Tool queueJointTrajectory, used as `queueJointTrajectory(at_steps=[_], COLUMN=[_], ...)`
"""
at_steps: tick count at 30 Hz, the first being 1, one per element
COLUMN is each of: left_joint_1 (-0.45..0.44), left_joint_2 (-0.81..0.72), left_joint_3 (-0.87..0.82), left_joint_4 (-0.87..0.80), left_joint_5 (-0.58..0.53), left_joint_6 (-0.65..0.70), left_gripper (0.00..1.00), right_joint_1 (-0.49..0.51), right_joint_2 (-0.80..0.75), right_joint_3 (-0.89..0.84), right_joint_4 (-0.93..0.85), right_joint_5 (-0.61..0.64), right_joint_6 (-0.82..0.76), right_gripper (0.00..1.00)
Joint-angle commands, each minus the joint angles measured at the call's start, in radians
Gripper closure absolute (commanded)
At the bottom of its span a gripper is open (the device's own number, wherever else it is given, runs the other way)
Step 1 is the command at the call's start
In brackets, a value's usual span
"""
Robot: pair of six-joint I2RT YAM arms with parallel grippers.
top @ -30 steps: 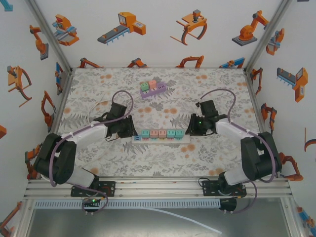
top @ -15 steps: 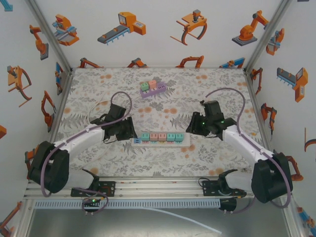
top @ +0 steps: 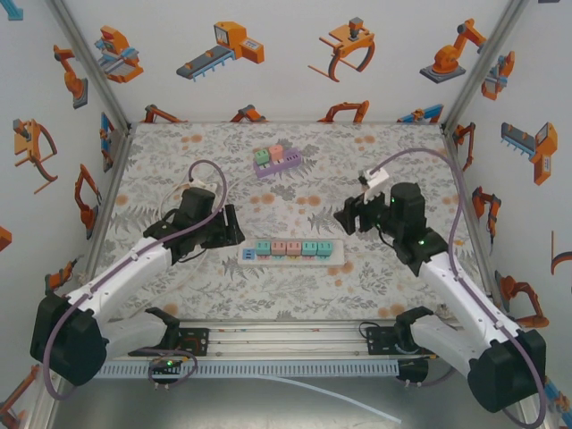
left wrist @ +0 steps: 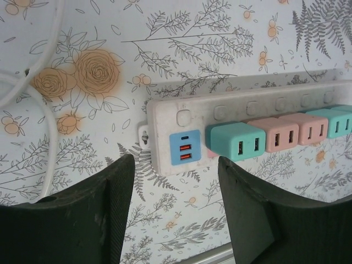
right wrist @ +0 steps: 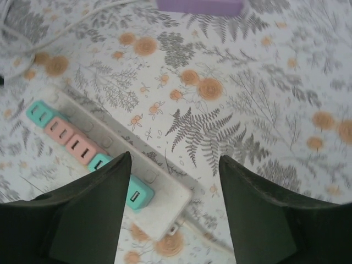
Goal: Pull the plug off the socket
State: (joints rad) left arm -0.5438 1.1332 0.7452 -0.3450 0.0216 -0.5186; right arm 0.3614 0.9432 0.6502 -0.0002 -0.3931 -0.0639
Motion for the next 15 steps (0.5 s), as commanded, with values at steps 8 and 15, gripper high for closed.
queueJointTrajectory(at_steps=[8, 15], left_joint_1=[-0.004, -0.003], left_joint_2=[0.032, 0.09], left_joint_3=[-0.044, -0.05], left_joint_4=[0.067, 0.122], left_joint_5=[-0.022, 0.02], left_joint_6=[0.026, -0.012], left_gripper=[0.4, 0.33], right_joint_1=[0.011, 0.044], right_joint_2=[0.05, 0.147], right_joint_3=[-0.074, -0.009], right_joint_4=[0.063, -0.058], right_joint_5=[-0.471, -0.42], right_joint_6=[-0.568, -0.663], right_gripper=[0.36, 0.37])
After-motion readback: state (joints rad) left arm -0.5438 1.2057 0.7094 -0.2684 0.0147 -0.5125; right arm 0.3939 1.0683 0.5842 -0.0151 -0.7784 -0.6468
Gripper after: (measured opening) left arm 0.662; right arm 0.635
